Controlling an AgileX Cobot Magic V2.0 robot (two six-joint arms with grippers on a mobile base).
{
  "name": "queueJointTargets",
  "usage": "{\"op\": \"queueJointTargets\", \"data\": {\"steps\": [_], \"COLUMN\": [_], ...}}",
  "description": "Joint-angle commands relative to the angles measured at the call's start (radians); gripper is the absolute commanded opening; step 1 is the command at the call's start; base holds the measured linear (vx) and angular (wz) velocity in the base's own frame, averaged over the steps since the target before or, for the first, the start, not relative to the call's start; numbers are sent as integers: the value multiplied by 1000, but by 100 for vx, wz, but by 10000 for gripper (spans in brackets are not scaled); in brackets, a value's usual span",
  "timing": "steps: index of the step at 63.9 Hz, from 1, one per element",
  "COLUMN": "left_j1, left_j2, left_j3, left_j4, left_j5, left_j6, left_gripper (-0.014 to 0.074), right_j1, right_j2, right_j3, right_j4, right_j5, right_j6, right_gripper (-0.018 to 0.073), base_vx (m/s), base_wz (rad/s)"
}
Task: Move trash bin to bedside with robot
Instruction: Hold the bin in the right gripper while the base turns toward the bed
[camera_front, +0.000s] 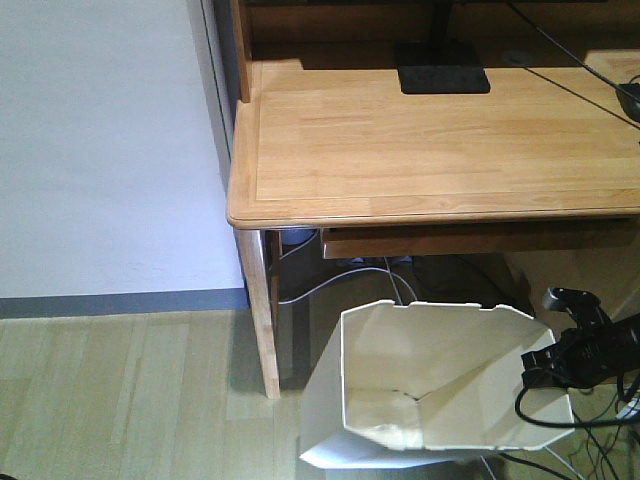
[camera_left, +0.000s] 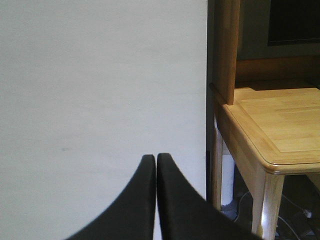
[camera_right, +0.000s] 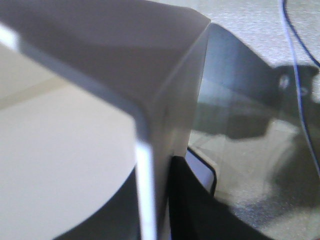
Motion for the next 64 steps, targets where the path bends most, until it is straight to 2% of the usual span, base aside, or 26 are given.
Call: {"op": "queueJointTargets", "data": {"steps": [1,64], "left_j1": [-4,-4], "left_j2": [-6,-6], "left_j3": [-24,-24], "left_j4": [-1,-1], "left_j5": [-73,-73], "left_j6": [-4,-4], "left_gripper": [-6,-6], "right_j1": [4,2], "right_j2": [-77,-73], "right_j3": [9,6], "right_j4": [19,18], "right_j5": [260,260], "right_j6": [-9,-9], "right_gripper": [-5,-5], "base_vx": [0,-1], "base_wz": [0,4]}}
